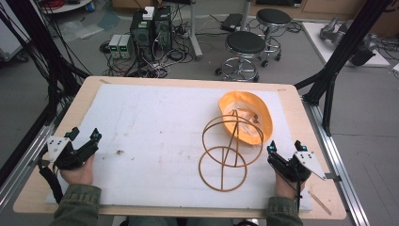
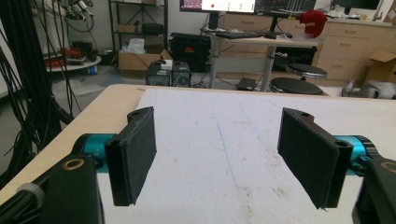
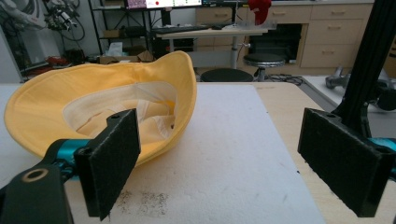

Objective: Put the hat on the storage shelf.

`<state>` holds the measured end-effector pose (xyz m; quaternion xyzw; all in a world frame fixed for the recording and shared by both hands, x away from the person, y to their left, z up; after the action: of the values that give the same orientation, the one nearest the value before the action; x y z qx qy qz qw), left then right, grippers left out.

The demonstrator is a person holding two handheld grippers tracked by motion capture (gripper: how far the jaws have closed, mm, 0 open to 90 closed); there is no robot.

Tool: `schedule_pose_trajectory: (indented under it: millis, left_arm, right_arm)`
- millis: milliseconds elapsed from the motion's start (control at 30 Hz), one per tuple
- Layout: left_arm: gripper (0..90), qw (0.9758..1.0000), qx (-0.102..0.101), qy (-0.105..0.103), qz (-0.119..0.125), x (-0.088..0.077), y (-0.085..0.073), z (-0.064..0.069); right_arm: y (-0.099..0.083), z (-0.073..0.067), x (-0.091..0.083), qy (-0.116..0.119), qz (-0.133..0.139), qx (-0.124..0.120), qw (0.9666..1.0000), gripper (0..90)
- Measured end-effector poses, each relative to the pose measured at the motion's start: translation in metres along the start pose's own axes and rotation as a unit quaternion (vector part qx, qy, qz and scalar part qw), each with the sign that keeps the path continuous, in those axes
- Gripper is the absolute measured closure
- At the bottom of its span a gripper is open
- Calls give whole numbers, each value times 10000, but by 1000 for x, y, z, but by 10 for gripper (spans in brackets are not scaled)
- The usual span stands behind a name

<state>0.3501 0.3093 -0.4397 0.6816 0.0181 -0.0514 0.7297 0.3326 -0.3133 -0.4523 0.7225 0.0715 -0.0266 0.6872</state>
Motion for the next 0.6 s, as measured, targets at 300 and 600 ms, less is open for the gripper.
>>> schedule_pose_trajectory:
  millis: [300,600]
  left_arm:
    - [282,10000,79,-20,30,0,1,3]
    - [282,10000,64,-15,7,1,1,3]
  right_arm:
    - [0,1,0,-7,29,15,10000,119]
    - [0,0,-1,-13,14,51,10000,119]
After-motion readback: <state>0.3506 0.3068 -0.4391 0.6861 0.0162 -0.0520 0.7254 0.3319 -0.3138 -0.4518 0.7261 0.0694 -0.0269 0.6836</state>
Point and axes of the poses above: each handheld gripper's, and its own axes: x roughly forward along the jaws, y roughly out of its top, z roughly to its right, the point moved 7 cm from there along x, roughly forward along the jaws, and after that the axes turned 2 degrees about y, right-handed, at the moved point
